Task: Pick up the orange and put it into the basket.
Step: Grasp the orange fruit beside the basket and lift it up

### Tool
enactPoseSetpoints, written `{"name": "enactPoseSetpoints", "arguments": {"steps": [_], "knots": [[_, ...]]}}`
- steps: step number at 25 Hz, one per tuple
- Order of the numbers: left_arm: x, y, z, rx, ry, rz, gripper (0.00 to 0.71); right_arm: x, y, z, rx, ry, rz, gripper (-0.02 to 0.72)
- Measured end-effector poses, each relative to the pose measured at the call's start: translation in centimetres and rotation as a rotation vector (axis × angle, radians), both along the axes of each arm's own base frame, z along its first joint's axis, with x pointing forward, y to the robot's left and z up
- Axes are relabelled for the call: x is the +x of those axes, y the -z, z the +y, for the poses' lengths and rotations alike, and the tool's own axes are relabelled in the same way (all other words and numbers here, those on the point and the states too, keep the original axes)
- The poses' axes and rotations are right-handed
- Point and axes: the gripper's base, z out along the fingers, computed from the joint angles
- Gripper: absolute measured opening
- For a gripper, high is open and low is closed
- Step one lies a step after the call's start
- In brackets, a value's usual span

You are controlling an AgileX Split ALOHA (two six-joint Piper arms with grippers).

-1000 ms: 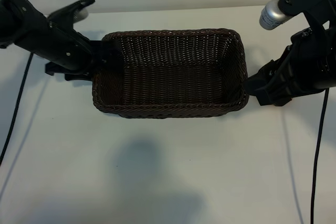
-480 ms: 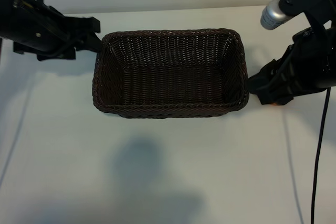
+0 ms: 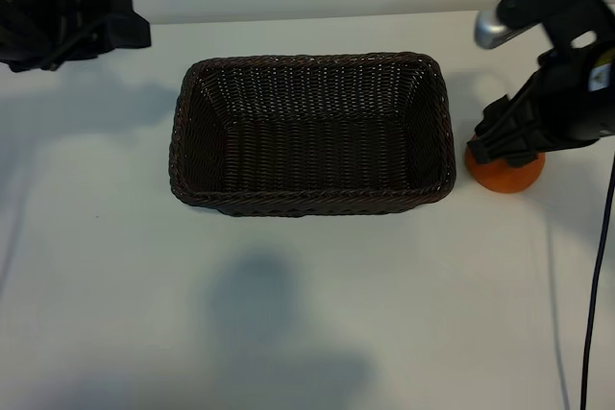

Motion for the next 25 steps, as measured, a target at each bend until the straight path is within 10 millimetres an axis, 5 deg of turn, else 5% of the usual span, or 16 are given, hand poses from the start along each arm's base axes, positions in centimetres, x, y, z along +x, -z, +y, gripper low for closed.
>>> {"name": "enactPoseSetpoints", "arguments": {"steps": [5, 14, 25], "knots": [[-0.9, -0.6, 0.0, 0.003, 0.016, 0.004, 0.596, 2.0, 2.6, 0.1, -0.028, 0.053, 0.011, 0.720], [-1.0, -0.5, 0.0, 0.009, 0.025, 0.022, 0.595, 3.9, 3.9, -2.7, -0.018, 0.224, -0.021, 0.721], [-1.0, -0.5, 0.0, 0.008, 0.025, 0.022, 0.594, 5.4, 7.9, -2.3, -0.023, 0.216, 0.051, 0.715]]}}
